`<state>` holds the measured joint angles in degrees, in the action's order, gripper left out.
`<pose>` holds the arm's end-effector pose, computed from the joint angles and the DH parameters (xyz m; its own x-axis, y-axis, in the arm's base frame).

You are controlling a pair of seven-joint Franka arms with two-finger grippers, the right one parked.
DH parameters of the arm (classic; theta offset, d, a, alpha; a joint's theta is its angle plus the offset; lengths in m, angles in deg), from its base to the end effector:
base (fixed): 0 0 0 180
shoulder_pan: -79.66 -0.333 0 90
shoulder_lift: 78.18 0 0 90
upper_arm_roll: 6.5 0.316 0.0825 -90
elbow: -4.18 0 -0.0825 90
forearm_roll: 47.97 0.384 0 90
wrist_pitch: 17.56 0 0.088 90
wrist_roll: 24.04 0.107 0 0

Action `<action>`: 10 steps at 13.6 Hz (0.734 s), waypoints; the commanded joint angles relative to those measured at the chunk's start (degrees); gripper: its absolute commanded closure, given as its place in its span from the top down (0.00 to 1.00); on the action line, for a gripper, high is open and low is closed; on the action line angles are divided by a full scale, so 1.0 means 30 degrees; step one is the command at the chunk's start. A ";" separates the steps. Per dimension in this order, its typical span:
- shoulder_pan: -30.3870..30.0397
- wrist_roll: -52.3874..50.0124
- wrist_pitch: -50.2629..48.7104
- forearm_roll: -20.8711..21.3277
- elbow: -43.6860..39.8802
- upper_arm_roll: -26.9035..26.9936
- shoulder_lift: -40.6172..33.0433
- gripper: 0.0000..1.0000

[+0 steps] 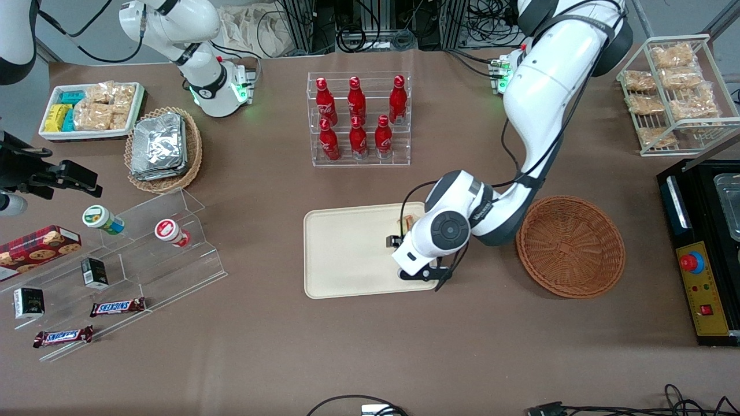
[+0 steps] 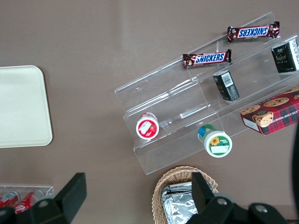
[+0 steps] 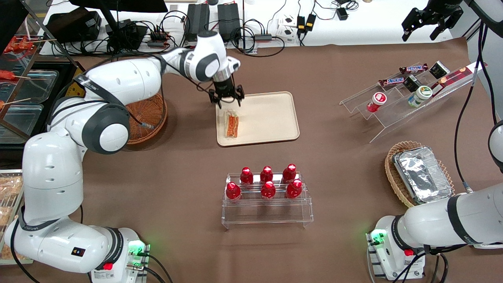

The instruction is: Place sandwich from basket to tray

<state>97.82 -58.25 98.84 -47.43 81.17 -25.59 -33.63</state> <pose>0.6130 -0.3981 0.2773 0.9848 0.0131 -0.1732 0.0396 -0.9879 0.1501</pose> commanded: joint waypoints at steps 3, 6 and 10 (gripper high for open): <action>-0.2443 0.0121 -0.4015 0.0230 0.0235 0.0125 -0.4614 0.99; -0.2948 0.1288 -0.8463 0.1833 0.0294 0.0270 -0.7020 1.00; -0.4613 0.3781 -1.2456 0.2778 0.0266 0.0623 -0.9511 1.00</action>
<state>86.65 -49.80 64.33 -39.98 79.76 -23.67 -57.80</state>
